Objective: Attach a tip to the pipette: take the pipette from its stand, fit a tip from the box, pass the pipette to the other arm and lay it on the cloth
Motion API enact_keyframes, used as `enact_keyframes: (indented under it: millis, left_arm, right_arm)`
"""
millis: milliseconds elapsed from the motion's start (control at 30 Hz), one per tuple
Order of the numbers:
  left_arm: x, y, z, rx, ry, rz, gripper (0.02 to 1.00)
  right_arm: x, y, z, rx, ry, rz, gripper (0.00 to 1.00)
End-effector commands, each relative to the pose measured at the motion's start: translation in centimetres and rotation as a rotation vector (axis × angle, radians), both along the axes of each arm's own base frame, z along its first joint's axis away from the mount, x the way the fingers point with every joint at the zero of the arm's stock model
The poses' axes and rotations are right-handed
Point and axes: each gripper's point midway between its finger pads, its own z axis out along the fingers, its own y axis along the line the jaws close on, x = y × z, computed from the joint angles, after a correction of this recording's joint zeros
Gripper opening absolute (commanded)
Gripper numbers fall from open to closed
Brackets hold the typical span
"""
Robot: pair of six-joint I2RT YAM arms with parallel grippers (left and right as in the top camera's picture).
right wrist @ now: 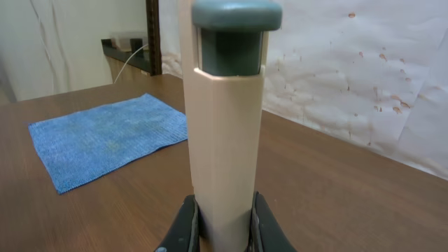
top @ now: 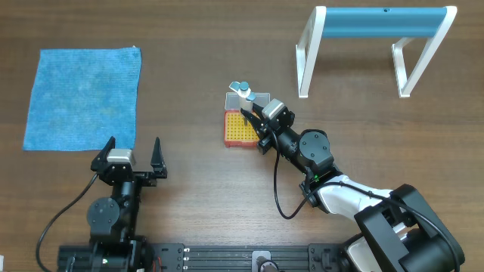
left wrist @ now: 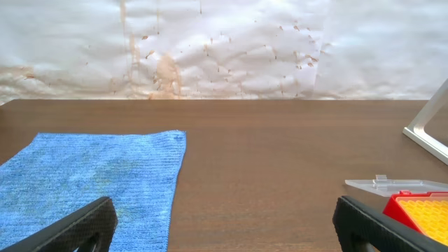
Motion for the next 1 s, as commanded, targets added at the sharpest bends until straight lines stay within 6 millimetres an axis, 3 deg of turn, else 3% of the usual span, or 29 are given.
enact_keyframes:
  millis: [33,1000]
  left_arm:
    - [0.0,-0.1,-0.1,-0.010,0.003,-0.005,0.996]
    - [0.0,-0.1,-0.1,-0.010,0.003,-0.005,0.996]
  right_arm:
    - [0.1,-0.1,-1.3,-0.017,0.034,-0.001,0.077]
    - [-0.2,-0.3,2.3,0.038,-0.068,0.000,0.075]
